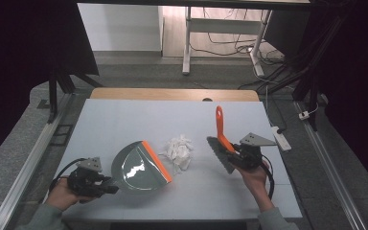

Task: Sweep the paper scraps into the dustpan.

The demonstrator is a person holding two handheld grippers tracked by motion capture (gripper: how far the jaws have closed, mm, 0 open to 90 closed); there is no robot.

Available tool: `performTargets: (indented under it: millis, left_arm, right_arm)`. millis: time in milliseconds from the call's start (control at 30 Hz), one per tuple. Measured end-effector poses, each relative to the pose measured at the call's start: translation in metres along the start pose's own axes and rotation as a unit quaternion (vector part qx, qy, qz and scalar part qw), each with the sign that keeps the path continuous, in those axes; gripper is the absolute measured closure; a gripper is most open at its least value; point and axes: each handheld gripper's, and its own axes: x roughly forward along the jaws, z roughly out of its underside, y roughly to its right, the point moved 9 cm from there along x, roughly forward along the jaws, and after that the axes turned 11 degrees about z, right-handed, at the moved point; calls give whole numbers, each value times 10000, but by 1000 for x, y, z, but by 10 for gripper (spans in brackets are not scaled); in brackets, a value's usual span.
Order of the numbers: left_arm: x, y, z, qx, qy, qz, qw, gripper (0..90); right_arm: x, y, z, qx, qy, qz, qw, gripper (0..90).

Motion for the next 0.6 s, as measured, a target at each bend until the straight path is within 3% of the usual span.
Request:
performTargets:
  millis: [200,600]
  left_arm:
    - [3,-8,5,-313,-107,-98,9994,616]
    - [4,-13,11,-423,-192,-93,9989,616]
  right_arm:
    - [10,-2,-6,33,-4,30,10000,696]
    - [37,-7,-12,56,-150,87,9998,696]
